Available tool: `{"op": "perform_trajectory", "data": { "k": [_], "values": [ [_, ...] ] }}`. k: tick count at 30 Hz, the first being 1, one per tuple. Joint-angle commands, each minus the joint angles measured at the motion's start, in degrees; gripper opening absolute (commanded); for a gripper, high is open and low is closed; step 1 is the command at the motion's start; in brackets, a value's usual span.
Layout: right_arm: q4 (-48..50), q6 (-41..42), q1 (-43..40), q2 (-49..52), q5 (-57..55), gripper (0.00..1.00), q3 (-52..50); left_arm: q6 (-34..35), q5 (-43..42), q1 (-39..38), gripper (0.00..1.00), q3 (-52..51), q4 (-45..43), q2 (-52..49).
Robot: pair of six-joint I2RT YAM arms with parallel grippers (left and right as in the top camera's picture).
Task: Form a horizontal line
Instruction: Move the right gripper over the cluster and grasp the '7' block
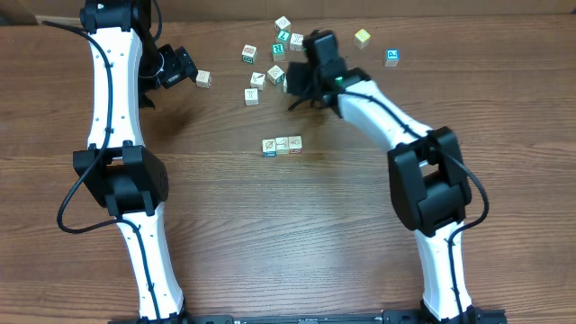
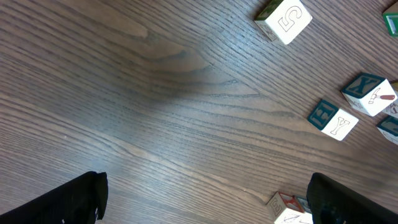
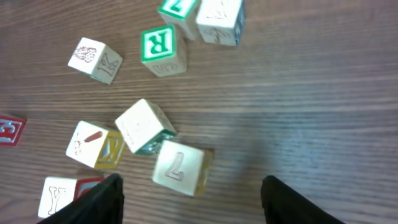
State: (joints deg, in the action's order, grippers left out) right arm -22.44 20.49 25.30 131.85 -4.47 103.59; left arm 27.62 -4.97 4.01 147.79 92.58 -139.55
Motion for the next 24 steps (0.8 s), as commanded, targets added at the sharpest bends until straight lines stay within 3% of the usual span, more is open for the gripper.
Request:
{"op": "perform_trajectory", "data": {
  "k": [1, 17, 24],
  "values": [
    [1.8, -1.4, -0.1, 0.1, -5.8, 0.7, 0.2, -0.4, -0.4, 0.0, 1.0, 1.1, 0.0, 0.7],
    [8.9, -0.8, 0.5, 4.7, 1.2, 0.73, -0.9, -0.4, -0.4, 0.0, 0.99, 1.1, 0.0, 0.7],
    [8.7, -0.8, 0.7, 6.6, 1.2, 0.67, -0.9, -0.4, -0.4, 0.0, 1.0, 1.1, 0.0, 0.7]
  ]
}}
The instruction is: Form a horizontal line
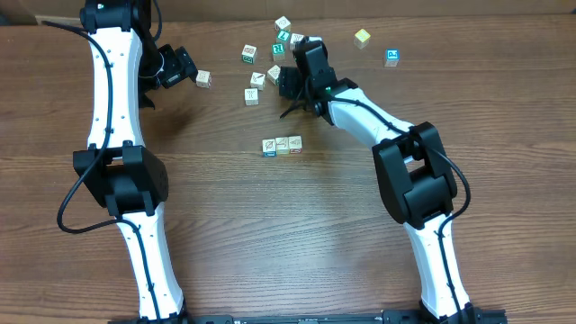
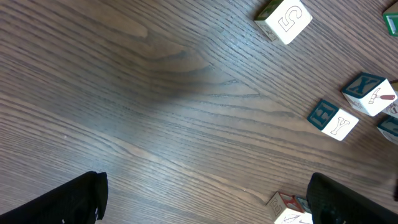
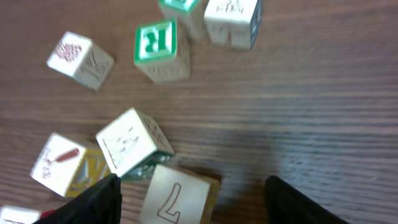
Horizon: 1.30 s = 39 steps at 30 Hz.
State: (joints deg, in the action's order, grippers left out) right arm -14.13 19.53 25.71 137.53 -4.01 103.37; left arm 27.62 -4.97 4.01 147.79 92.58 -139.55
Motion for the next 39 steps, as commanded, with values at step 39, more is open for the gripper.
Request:
{"op": "perform_trajectory", "data": {
  "k": [39],
  "values": [
    [-41.0, 0.1, -2.0, -9.0, 4.3, 0.51, -0.5, -0.4, -0.4, 0.0, 1.0, 1.1, 0.0, 0.7]
  ]
}}
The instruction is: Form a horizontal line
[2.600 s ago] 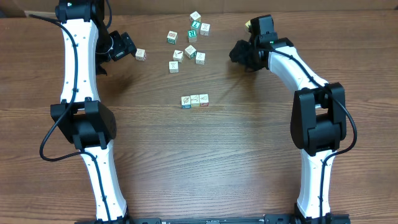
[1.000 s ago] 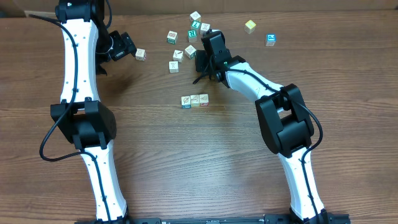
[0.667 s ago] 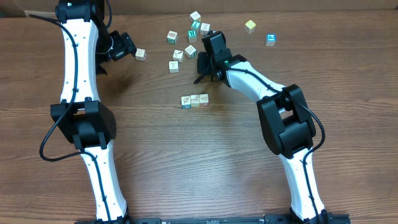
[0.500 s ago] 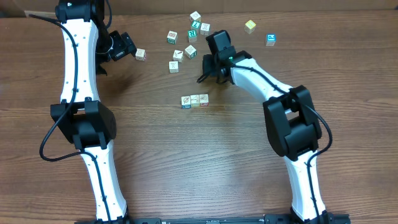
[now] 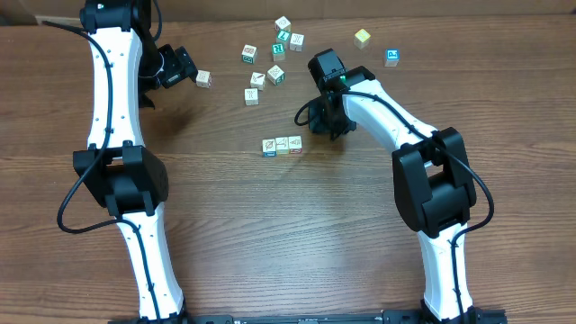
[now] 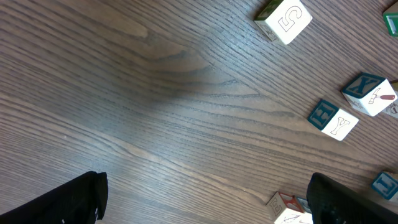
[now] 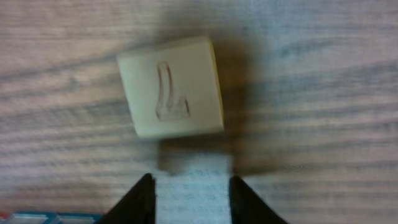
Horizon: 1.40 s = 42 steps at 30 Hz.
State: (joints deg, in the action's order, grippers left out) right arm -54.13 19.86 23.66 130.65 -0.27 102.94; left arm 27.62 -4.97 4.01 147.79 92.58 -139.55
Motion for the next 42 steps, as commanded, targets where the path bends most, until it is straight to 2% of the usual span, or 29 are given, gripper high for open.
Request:
{"op": "perform_trajectory", "data": {
  "k": [1, 3, 7, 15, 21, 23, 29, 33, 36, 42],
  "values": [
    [-1.3, -0.3, 0.1, -2.1, 0.3, 0.63, -0.1, -0.4, -0.4, 0.0, 1.0, 1.1, 0.0, 0.7],
    [-0.8, -0.7, -0.1, -2.1, -1.0, 0.69, -0.1, -0.4, -0.4, 0.0, 1.0, 1.1, 0.0, 0.7],
    [3.6, -1.2, -0.5, -2.1, -5.7, 0.71, -0.1, -0.4, -0.4, 0.0, 1.0, 1.1, 0.0, 0.7],
    [14.4, -5.2, -0.5, -2.1, -10.4, 0.54, -0.1, -0.4, -0.4, 0.0, 1.0, 1.1, 0.0, 0.7],
    [13.3, -5.2, -0.5, -2.1, -10.4, 0.46, -0.1, -0.4, -0.4, 0.0, 1.0, 1.1, 0.0, 0.7],
    [13.2, -5.1, -0.5, -2.1, -9.9, 0.5, -0.1, -0.4, -0.4, 0.0, 1.0, 1.1, 0.0, 0.7],
    [11.8, -5.1, -0.5, -1.8, -9.9, 0.49, -0.1, -0.4, -0.4, 0.0, 1.0, 1.1, 0.0, 0.7],
    [9.9, -5.1, -0.5, -1.9, -10.0, 0.37, -0.1, -0.4, -0.4, 0.0, 0.99, 1.1, 0.0, 0.7],
    [9.8, -5.1, -0.5, -1.9, -9.4, 0.32, -0.1, -0.4, -0.4, 0.0, 1.0, 1.1, 0.0, 0.7],
    [7.0, -5.1, -0.5, -1.9, -1.9, 0.3, -0.1, -0.4, -0.4, 0.0, 1.0, 1.1, 0.0, 0.7]
  ]
}}
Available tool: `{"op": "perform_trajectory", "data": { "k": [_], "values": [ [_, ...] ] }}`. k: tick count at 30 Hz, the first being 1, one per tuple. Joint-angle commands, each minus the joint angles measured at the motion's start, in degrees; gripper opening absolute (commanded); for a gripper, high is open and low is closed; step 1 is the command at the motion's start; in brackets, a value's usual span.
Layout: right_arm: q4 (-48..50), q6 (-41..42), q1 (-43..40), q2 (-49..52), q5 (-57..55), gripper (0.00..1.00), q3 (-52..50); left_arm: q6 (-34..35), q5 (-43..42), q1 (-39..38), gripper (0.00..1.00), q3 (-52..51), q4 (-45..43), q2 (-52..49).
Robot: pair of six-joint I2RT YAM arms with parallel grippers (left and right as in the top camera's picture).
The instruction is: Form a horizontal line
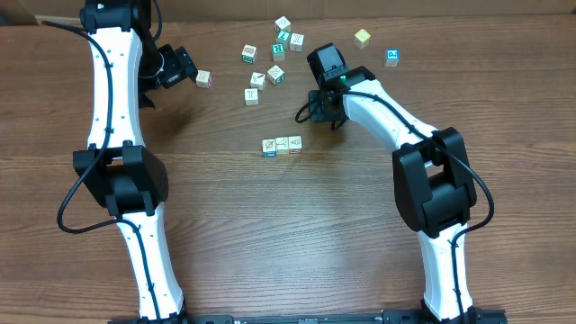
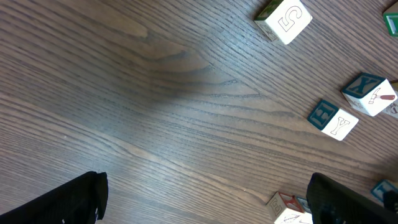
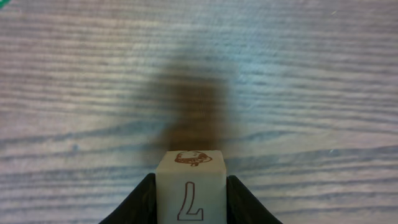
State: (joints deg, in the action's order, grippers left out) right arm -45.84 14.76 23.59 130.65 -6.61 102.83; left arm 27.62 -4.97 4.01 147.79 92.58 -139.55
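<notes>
Three wooden letter blocks lie in a short row [image 1: 282, 145] at the table's middle. My right gripper [image 1: 326, 110] hovers just beyond the row's right end, up and to the right of it. In the right wrist view it [image 3: 189, 208] is shut on a cream block marked L [image 3: 189, 186], held above the wood with a dark shadow under it. My left gripper [image 1: 183, 67] is at the far left, open, with only bare table between its fingers [image 2: 205, 199]. A block marked 5 [image 2: 284, 20] lies ahead of it.
Several loose blocks are scattered at the back [image 1: 270, 56], with a yellowish one [image 1: 362, 37] and a blue one [image 1: 391, 57] further right. One block [image 1: 203, 78] sits beside the left gripper. An X block [image 2: 368, 94] and a Y block [image 2: 334, 119] show in the left wrist view.
The right gripper, still shut on the L block, has shifted slightly toward the back of the table, away from the row's right end. The left arm has not moved.
The right gripper was open over the scattered blocks at the back, the L block just ahead of it. Then the fingers stood on either side of that block. Then it was shut on the block near the row's right end, and now holds it slightly further back.
</notes>
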Motion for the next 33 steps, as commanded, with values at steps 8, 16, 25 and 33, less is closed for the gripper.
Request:
{"op": "perform_trajectory", "data": {
  "k": [8, 16, 25, 33],
  "values": [
    [-9.1, 0.2, -0.5, -1.9, 8.2, 0.3, 0.0, -0.4, -0.4, 0.0, 1.0, 1.1, 0.0, 0.7],
    [-9.4, 0.2, -0.5, -1.9, 8.9, 0.31, 0.0, -0.4, -0.4, 0.0, 1.0, 1.1, 0.0, 0.7],
    [-10.3, 0.2, -0.5, -1.9, 11.7, 0.31, 0.0, -0.4, -0.4, 0.0, 1.0, 1.1, 0.0, 0.7],
    [-10.6, 0.2, -0.5, -1.9, 11.9, 0.39, 0.0, -0.4, -0.4, 0.0, 1.0, 1.1, 0.0, 0.7]
  ]
}}
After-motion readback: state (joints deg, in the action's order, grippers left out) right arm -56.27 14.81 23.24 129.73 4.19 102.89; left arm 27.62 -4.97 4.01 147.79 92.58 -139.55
